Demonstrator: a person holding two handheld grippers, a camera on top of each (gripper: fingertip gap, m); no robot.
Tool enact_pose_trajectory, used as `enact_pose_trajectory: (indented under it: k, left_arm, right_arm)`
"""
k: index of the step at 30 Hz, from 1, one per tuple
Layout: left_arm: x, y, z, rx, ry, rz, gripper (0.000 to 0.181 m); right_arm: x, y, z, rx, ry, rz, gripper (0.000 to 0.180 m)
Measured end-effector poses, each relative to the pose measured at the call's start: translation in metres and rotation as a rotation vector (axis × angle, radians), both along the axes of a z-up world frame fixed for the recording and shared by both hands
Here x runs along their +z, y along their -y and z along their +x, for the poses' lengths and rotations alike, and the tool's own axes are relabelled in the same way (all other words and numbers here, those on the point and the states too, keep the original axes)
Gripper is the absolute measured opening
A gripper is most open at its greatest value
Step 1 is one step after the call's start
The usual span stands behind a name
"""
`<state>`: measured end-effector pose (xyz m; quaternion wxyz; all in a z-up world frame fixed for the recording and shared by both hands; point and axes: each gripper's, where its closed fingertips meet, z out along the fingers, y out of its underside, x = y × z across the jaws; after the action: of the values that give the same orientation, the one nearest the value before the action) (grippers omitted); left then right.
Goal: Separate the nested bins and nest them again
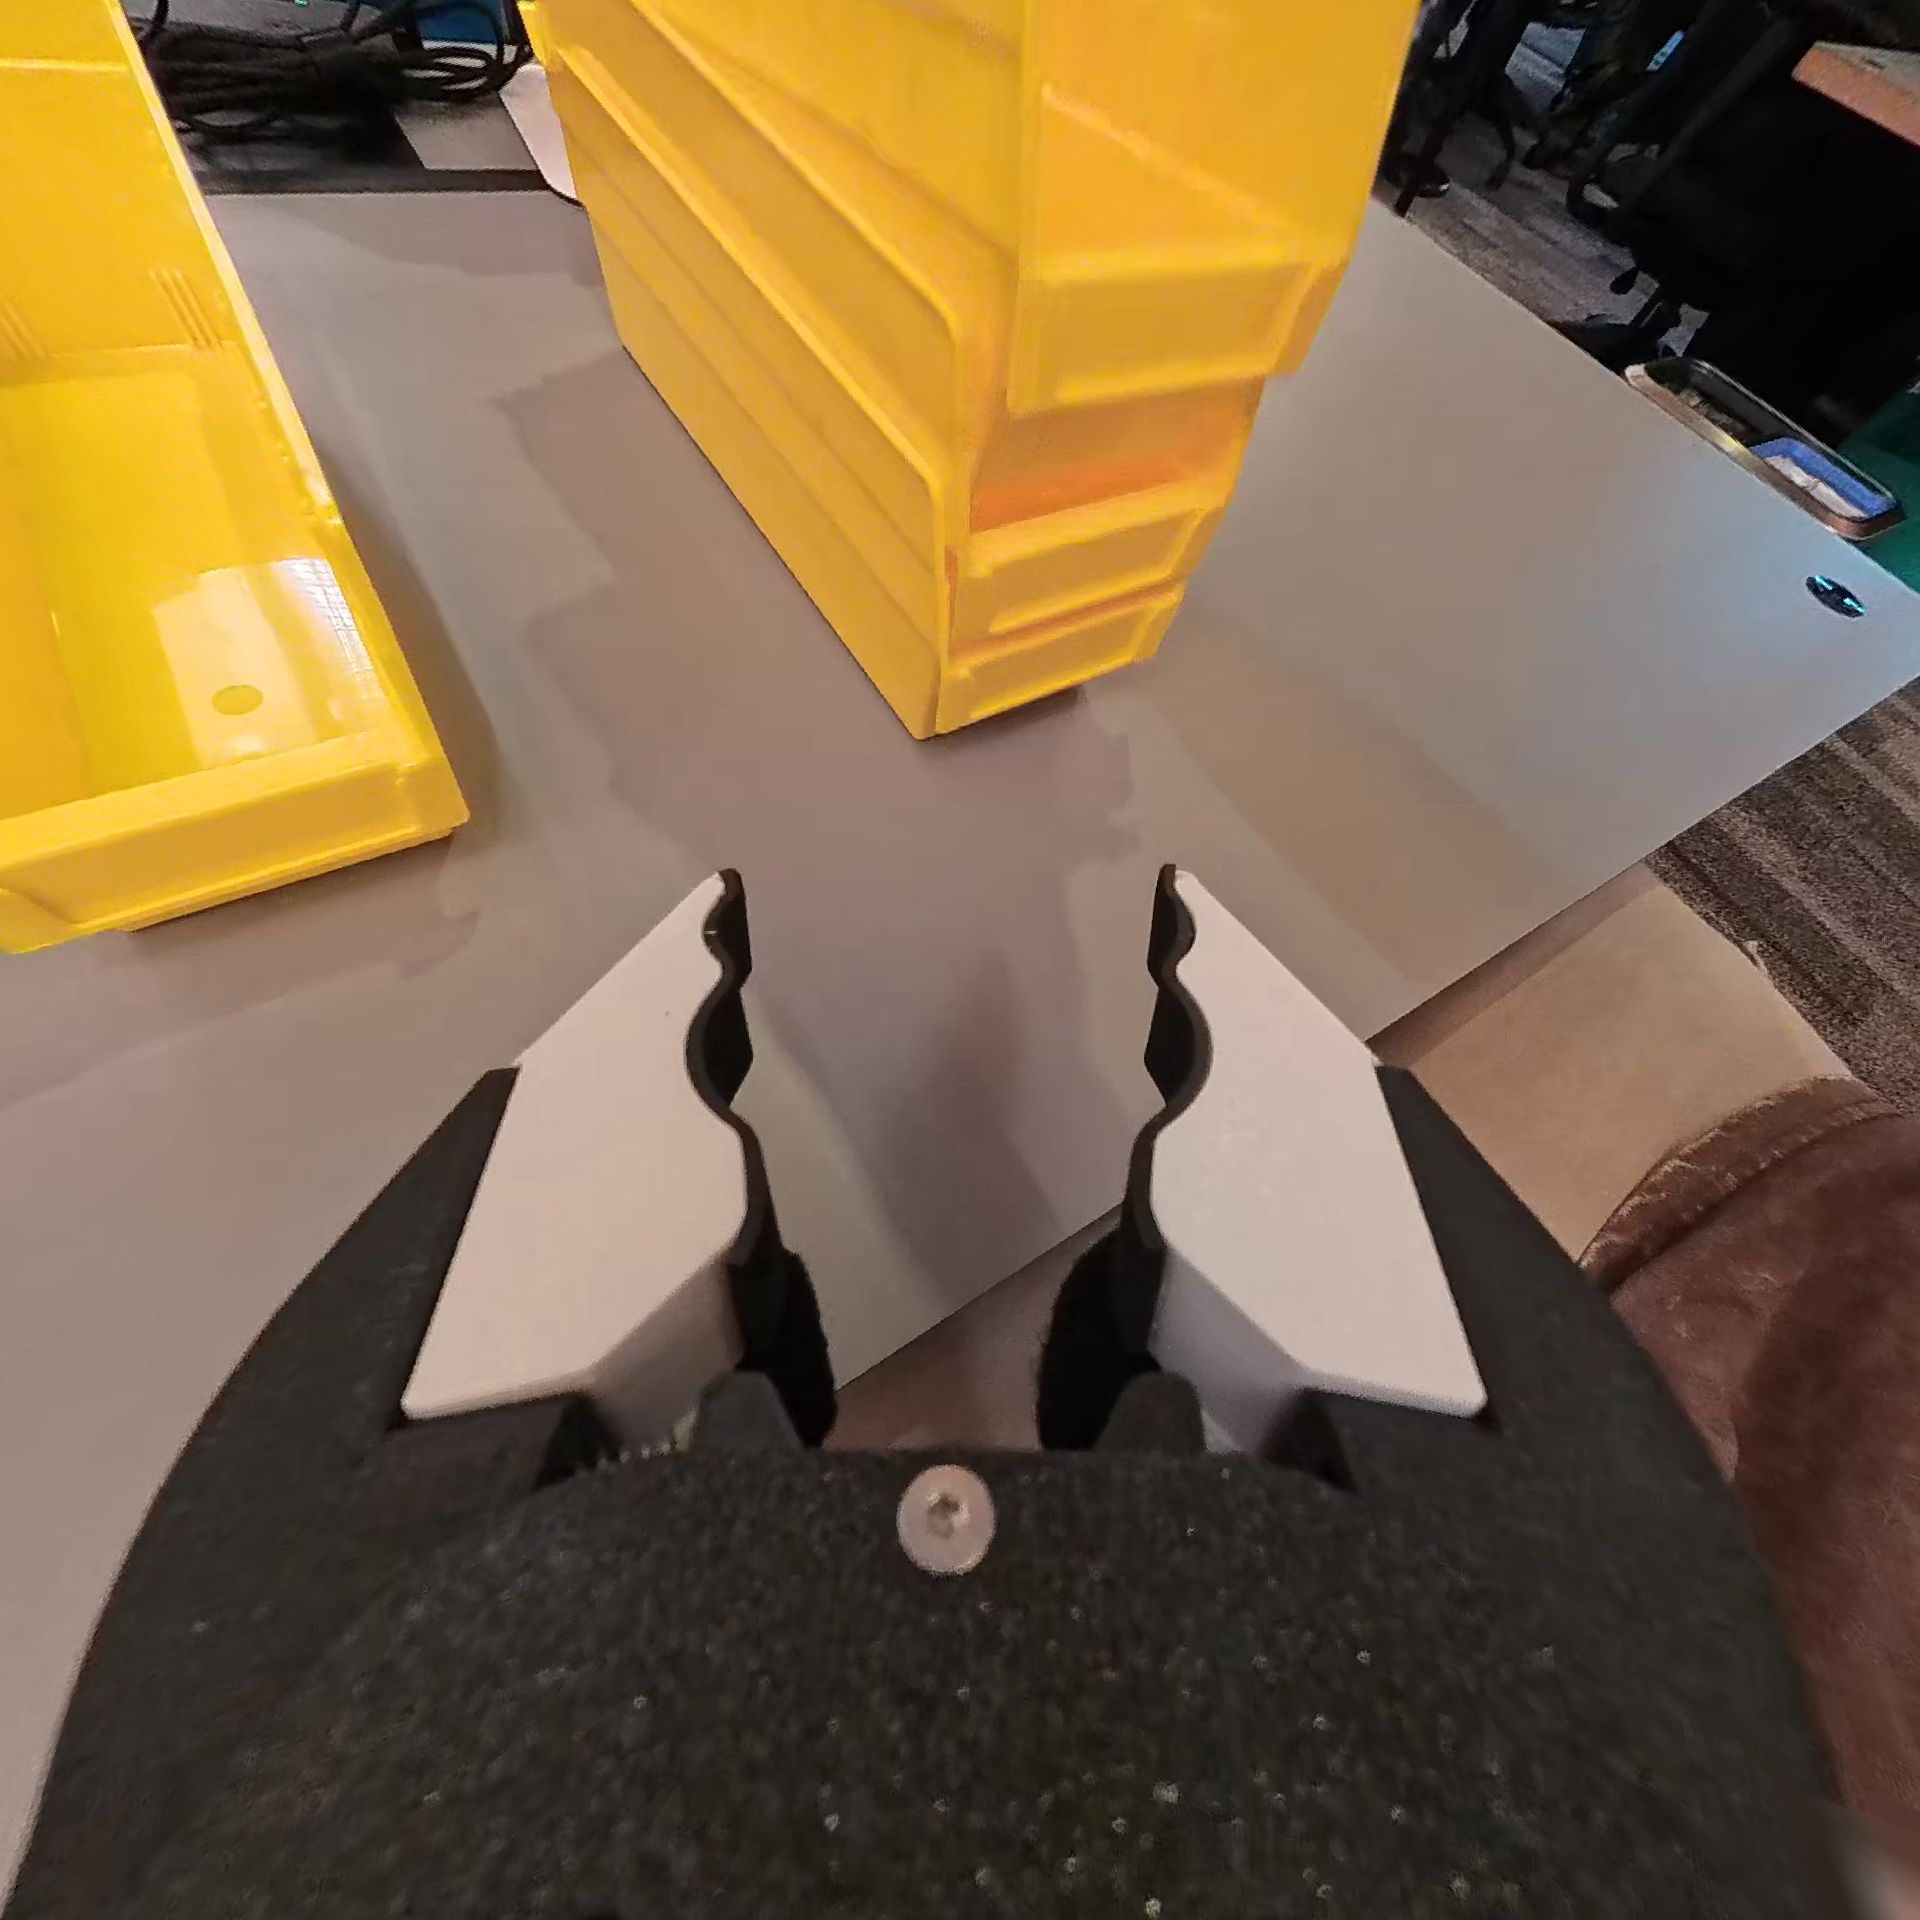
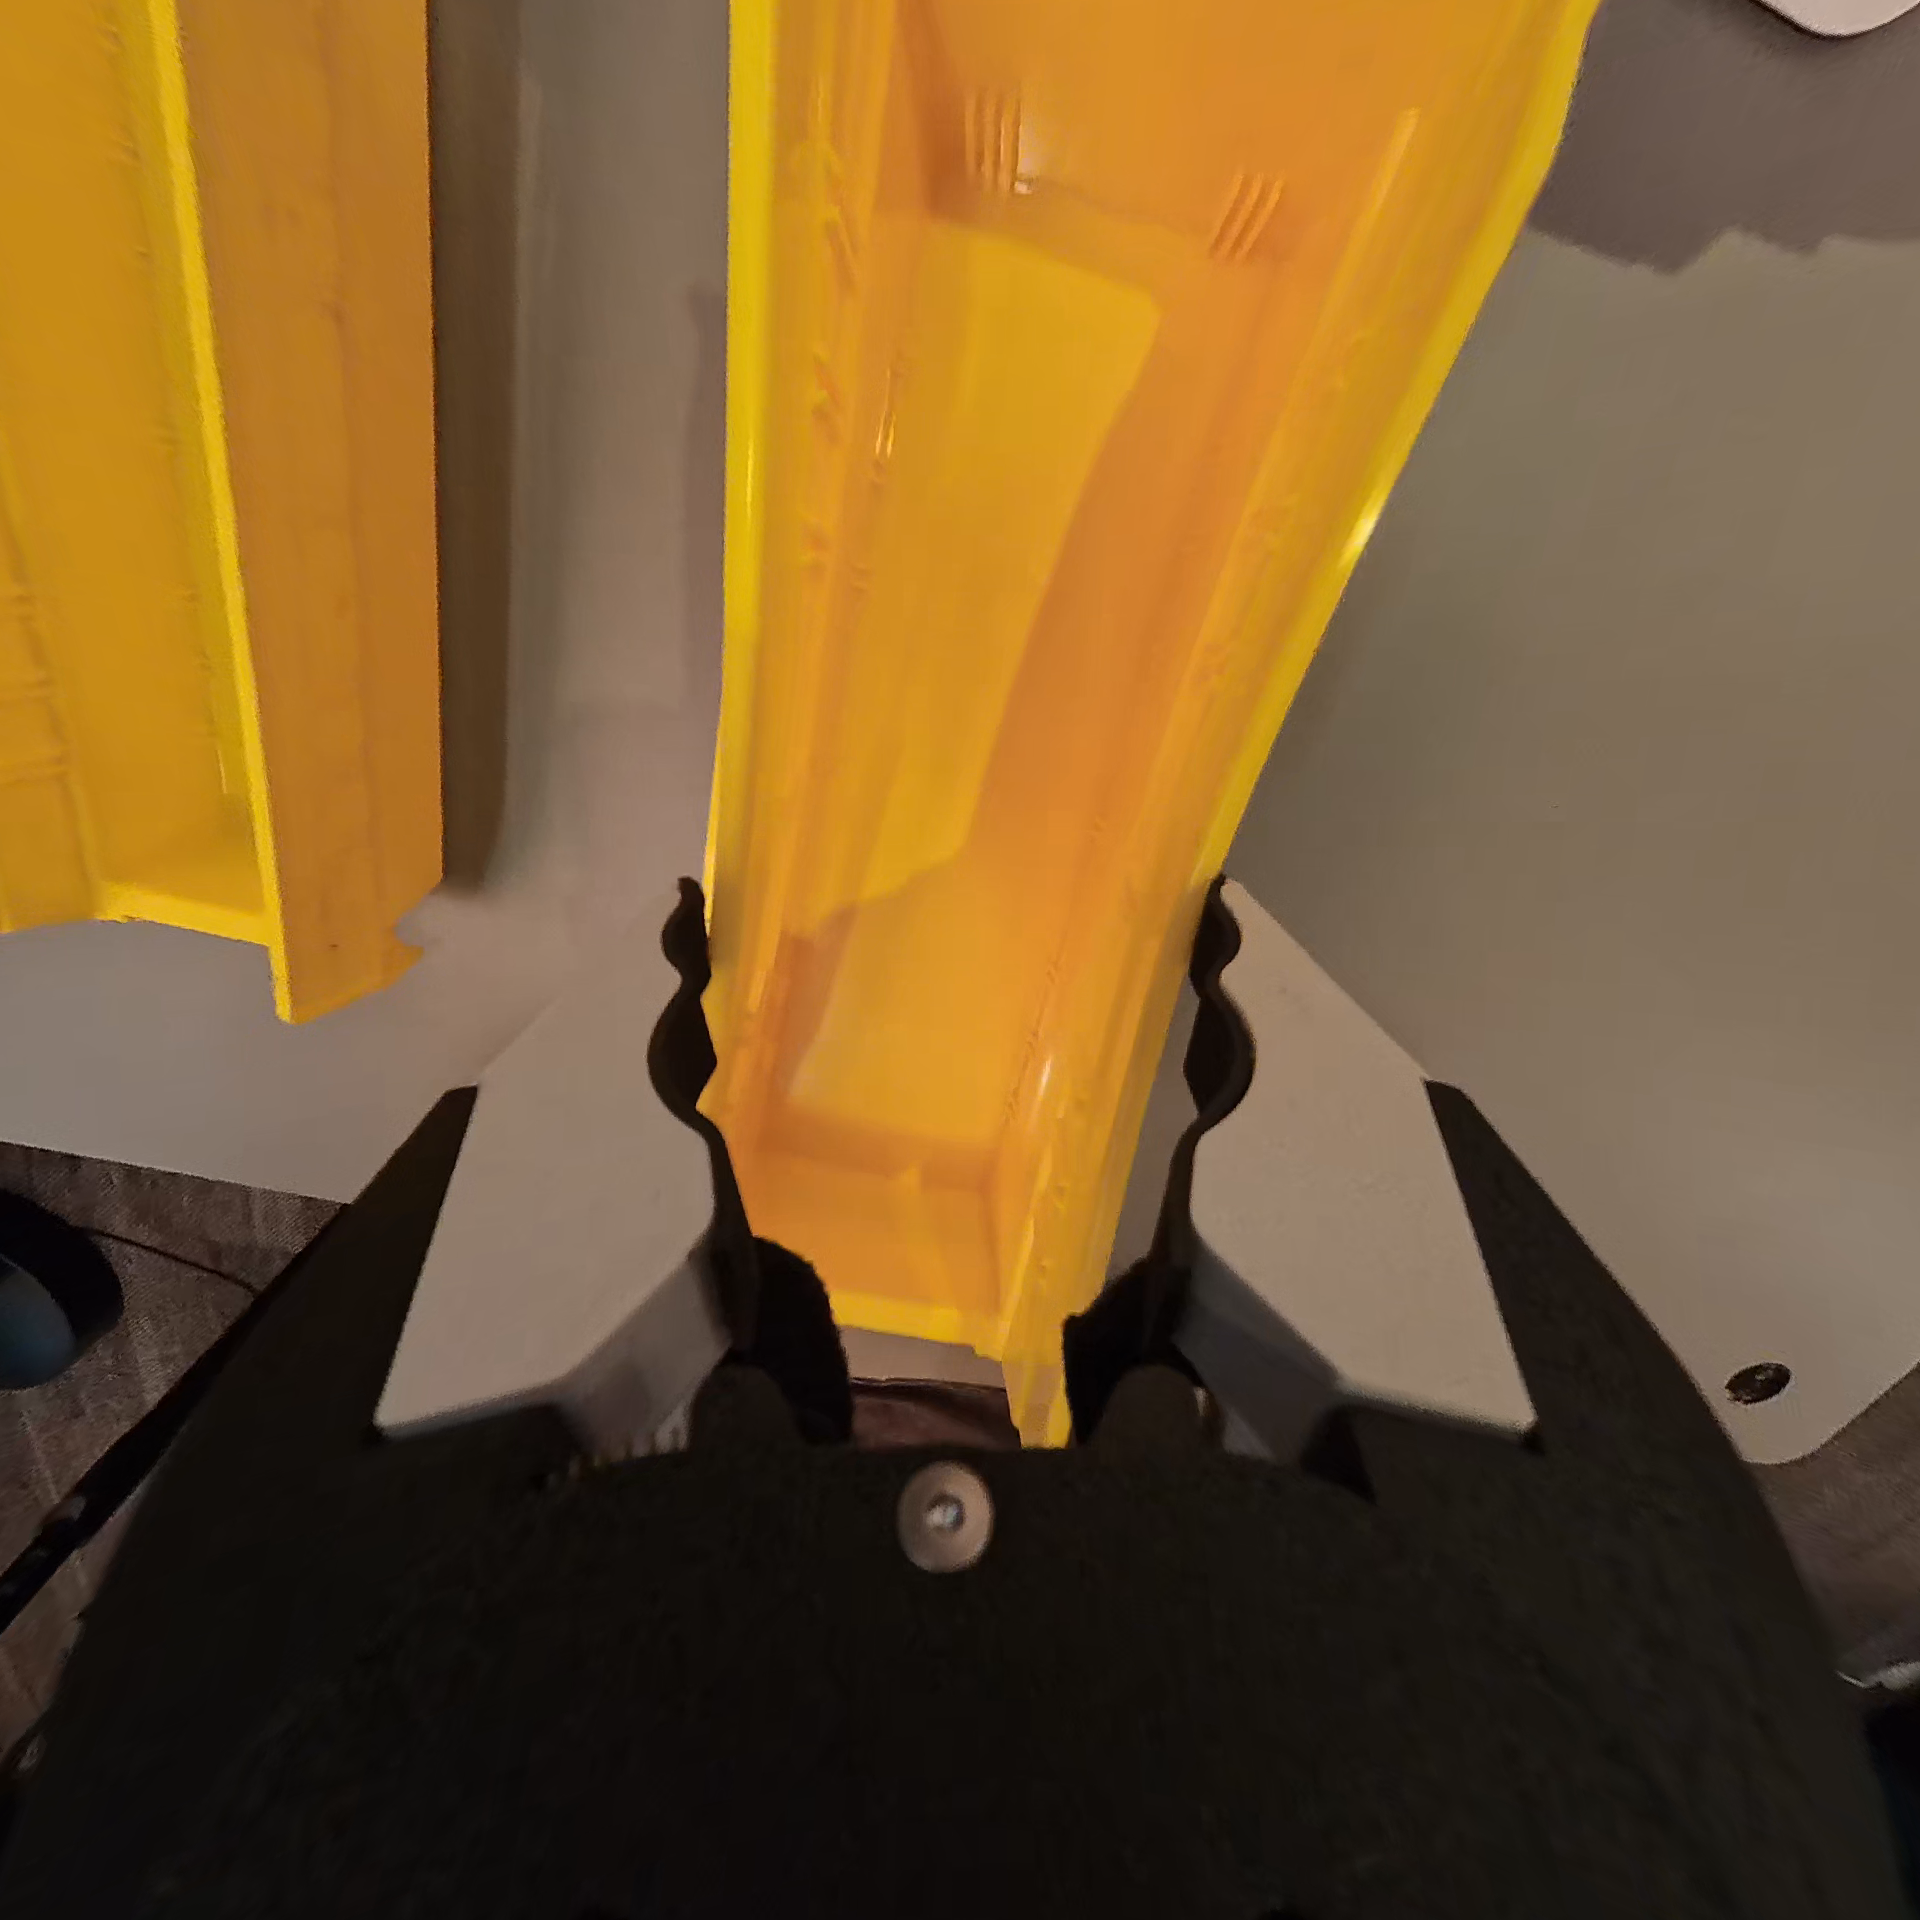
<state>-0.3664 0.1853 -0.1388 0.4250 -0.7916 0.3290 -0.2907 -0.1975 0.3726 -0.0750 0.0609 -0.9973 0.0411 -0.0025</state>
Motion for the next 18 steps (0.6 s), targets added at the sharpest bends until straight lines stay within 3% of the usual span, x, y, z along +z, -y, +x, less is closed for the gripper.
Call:
enact_pose_trajectory:
  k: [8,14,18]
  left_arm:
    - [-0.002,0.002,0.002,-0.009,-0.002,-0.011,0.076]
    - [-0.004,0.003,0.002,-0.007,-0.006,-0.018,0.076]
    - [-0.005,0.002,0.002,-0.004,-0.013,-0.022,0.076]
  right_arm:
    - [0.047,-0.001,0.007,0.01,-0.009,0.053,0.092]
    - [0.095,0.005,0.052,-0.018,0.042,0.129,0.092]
    - [0.085,0.023,0.105,-0.073,0.062,0.138,0.093]
